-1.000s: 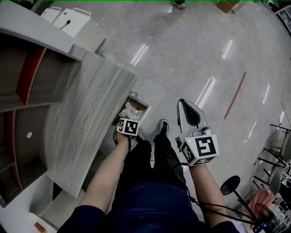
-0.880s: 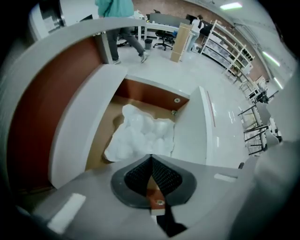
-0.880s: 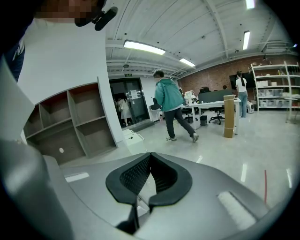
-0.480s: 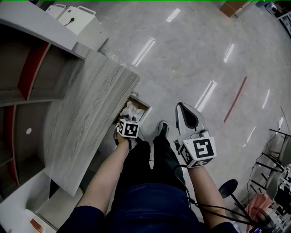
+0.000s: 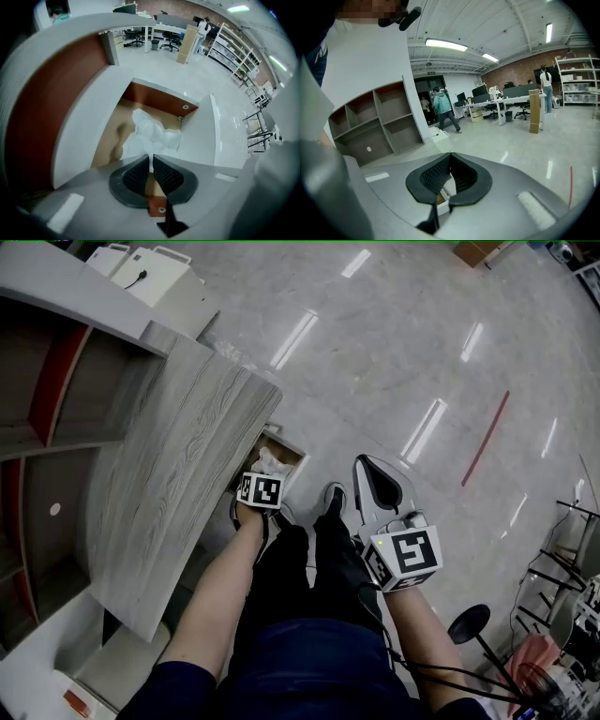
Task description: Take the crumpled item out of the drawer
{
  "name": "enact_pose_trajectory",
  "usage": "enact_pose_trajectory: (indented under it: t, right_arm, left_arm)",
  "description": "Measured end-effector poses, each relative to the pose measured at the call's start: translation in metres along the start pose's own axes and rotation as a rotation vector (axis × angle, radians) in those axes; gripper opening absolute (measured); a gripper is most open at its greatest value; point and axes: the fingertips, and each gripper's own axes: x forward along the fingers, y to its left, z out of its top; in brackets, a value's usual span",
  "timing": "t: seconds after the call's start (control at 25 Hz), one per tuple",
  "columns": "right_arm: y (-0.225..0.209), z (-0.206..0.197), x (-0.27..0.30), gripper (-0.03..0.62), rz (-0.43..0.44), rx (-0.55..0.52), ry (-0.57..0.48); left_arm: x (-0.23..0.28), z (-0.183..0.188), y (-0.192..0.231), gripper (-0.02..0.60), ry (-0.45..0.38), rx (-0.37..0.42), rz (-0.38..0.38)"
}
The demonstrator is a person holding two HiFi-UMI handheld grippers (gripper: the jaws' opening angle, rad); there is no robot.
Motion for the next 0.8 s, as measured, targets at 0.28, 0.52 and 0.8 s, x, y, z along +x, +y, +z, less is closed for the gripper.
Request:
enact_pose_trajectory:
  t: [0.28, 0.52, 0.8]
  right_arm:
    - [-0.008, 0.003, 0.004, 0.006, -0.010, -0.001, -0.005]
    - [-0.003, 0.011, 0.008, 0.006, 0.005, -0.005, -0.012]
    - [0.019, 0.039, 0.015, 0.006, 0.049, -0.031, -0.051]
  left_arm:
    - [-0.013, 0.003, -0.007, 0.005, -0.061, 0.040, -0.014]
    - [-0.033, 0.011, -0.015, 0.005, -0.145, 0.086, -0.043]
    - [-0.068, 0.018, -0.018, 0.005, -0.217, 0.122, -0.064]
